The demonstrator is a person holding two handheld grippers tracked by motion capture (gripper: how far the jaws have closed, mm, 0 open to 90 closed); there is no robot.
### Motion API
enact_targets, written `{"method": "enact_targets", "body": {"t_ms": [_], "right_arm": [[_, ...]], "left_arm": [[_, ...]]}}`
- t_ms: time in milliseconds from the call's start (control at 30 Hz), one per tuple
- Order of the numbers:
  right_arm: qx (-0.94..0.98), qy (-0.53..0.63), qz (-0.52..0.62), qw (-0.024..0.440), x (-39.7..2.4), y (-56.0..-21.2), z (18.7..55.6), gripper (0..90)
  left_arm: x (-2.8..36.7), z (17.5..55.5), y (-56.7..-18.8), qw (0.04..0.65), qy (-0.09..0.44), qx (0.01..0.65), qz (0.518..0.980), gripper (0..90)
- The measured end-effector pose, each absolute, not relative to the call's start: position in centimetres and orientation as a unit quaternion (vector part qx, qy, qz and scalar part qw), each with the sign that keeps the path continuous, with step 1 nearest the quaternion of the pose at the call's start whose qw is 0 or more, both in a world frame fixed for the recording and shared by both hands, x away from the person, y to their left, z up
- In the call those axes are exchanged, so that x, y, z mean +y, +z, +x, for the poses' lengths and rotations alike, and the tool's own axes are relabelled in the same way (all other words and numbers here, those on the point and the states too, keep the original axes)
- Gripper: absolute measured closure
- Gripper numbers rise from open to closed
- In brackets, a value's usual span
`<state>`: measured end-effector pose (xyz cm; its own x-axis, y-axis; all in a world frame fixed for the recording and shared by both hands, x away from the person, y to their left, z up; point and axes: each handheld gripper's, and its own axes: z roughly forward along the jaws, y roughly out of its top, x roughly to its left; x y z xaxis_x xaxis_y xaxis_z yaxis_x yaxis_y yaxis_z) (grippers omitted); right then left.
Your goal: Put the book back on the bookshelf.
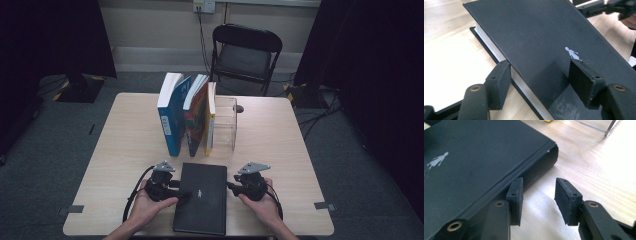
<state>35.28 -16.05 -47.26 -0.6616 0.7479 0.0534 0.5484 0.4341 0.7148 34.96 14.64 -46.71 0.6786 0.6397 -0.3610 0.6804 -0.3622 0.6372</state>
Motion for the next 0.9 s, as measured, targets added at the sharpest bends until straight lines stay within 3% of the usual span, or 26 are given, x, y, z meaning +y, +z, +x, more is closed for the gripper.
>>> {"method": "enact_targets", "body": {"t_ms": [300, 400, 533, 667, 900], "right_arm": [[0.836, 0.367, 0.381, 0.146, -16.2, -47.4, 35.1, 53.8], [0.837, 0.368, 0.382, 0.136, -16.3, -47.0, 35.2, 45.8], [0.843, 0.366, 0.372, 0.134, -16.1, -46.8, 35.1, 46.4], [0.849, 0.360, 0.361, 0.138, -16.2, -46.3, 34.8, 46.8], [0.843, 0.358, 0.379, 0.134, -16.7, -47.0, 34.8, 47.9]], "left_arm": [[14.4, 36.4, -47.1, 0.409, -0.021, 0.412, 0.814, 32.8], [14.3, 36.4, -47.0, 0.409, -0.004, 0.421, 0.809, 34.5], [14.3, 37.3, -47.1, 0.408, -0.029, 0.437, 0.801, 35.1], [13.7, 37.8, -47.0, 0.396, -0.025, 0.438, 0.807, 30.7], [14.2, 37.3, -47.3, 0.413, -0.029, 0.440, 0.797, 33.1]]}}
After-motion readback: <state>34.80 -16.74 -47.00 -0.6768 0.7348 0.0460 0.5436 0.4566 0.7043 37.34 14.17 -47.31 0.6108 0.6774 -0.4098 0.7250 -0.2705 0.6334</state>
